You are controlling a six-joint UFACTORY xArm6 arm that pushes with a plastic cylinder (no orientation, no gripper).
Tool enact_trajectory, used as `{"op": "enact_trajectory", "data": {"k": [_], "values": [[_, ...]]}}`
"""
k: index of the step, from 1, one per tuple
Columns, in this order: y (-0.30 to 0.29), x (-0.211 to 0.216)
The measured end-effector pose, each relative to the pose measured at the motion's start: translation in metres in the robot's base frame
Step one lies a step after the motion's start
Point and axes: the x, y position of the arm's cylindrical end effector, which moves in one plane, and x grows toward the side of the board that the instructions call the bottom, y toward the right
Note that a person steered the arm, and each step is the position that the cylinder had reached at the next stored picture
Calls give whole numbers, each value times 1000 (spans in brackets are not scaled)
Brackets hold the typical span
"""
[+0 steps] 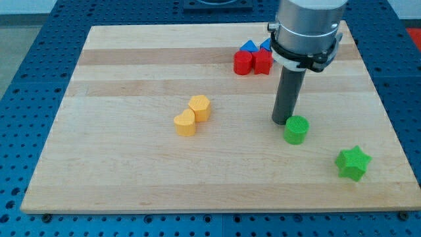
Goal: Move the green circle above the green star
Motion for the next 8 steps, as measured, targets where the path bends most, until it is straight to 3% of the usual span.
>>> {"op": "enact_trajectory", "data": {"k": [5, 8], "values": [[-9, 58], [18, 61]]}}
